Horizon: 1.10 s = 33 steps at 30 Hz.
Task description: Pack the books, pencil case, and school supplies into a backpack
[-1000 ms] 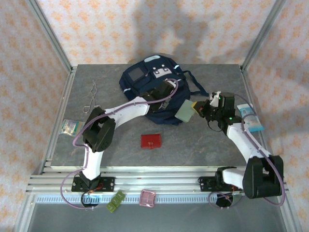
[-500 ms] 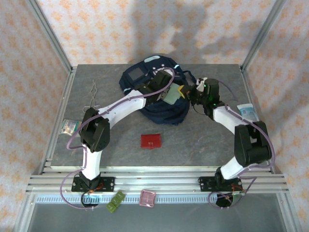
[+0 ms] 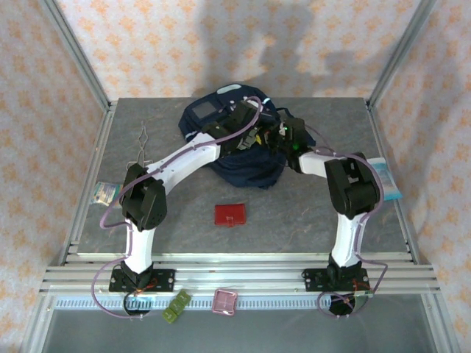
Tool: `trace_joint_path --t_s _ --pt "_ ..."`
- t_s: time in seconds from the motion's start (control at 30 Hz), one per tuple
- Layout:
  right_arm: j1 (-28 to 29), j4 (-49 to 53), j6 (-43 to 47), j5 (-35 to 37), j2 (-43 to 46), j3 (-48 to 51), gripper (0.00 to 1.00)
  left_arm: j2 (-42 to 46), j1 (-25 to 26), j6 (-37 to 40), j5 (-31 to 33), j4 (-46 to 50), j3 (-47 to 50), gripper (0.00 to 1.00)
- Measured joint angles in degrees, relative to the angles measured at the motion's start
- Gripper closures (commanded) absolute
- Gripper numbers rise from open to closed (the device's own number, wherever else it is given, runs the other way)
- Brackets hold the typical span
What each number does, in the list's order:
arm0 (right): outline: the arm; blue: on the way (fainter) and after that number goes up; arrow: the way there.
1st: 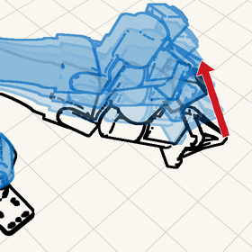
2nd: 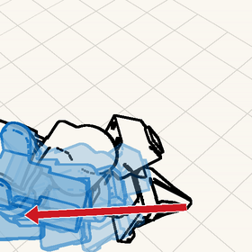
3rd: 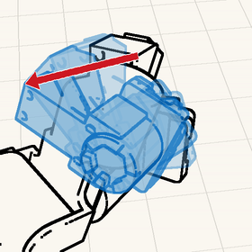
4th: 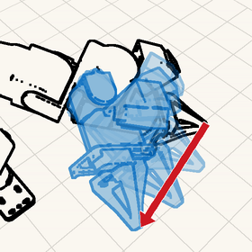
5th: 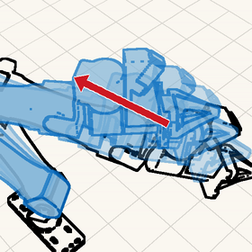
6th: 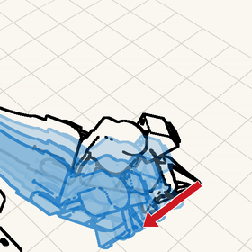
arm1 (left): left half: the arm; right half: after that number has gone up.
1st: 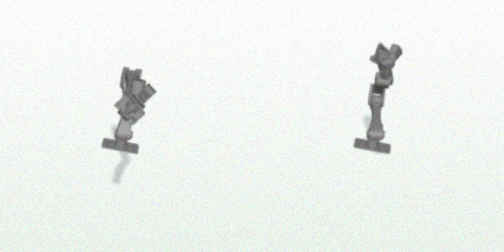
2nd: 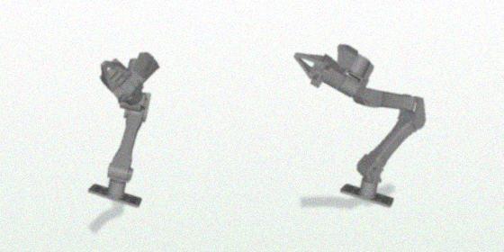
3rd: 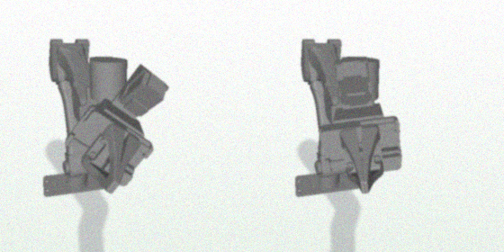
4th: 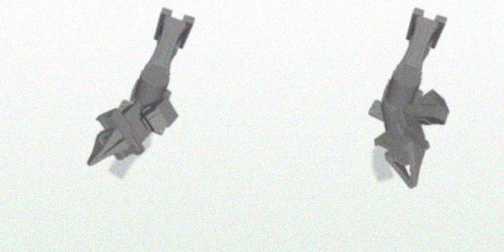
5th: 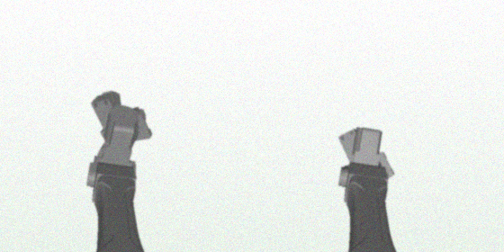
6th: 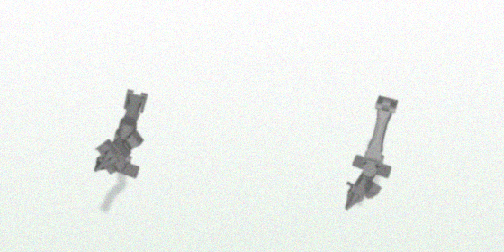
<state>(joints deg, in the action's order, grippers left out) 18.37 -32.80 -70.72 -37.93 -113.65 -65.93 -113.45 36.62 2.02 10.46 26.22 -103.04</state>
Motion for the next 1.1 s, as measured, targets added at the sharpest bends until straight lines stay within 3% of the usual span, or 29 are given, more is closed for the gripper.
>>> trace_joint_path --t_s 0.1,0.2,0.27,0.43,0.6,0.77,0.87,0.93,1.1 --pt "1.29 -1.51 -2.10 2.40 -2.40 -2.40 0.95 0.00 -0.52 -0.92 -0.76 0.24 0.00 1.00" --pt "2.29 -5.07 -4.17 3.87 -3.98 -2.56 0.74 0.00 -0.74 -1.73 -1.14 0.52 0.00 1.00" --pt "2.71 -5.53 -4.48 4.37 -4.17 -2.56 0.66 0.00 -0.74 -2.21 -1.29 0.63 0.00 1.00" --pt "3.50 -3.15 -1.46 4.68 -2.71 -1.99 0.61 0.00 -0.66 -2.69 -1.44 0.57 0.02 1.00" --pt "3.43 2.40 3.56 4.96 4.70 3.72 0.62 0.70 -0.33 -3.58 -1.73 -0.07 1.38 1.00" --pt "2.36 8.07 8.76 5.46 10.12 6.60 0.88 1.49 -0.24 -4.15 -2.54 -0.68 2.47 1.00" --pt "2.05 10.10 11.04 5.27 9.97 6.27 0.89 1.51 -0.24 -4.83 -2.78 -1.16 2.82 1.00" --pt "2.10 11.56 12.00 4.74 8.68 4.92 0.99 1.53 -0.24 -5.16 -2.86 -1.18 2.93 1.00" --pt "3.02 13.84 12.96 3.30 2.03 -3.56 0.96 1.55 -0.24 -5.57 -3.85 -1.20 2.95 1.00"
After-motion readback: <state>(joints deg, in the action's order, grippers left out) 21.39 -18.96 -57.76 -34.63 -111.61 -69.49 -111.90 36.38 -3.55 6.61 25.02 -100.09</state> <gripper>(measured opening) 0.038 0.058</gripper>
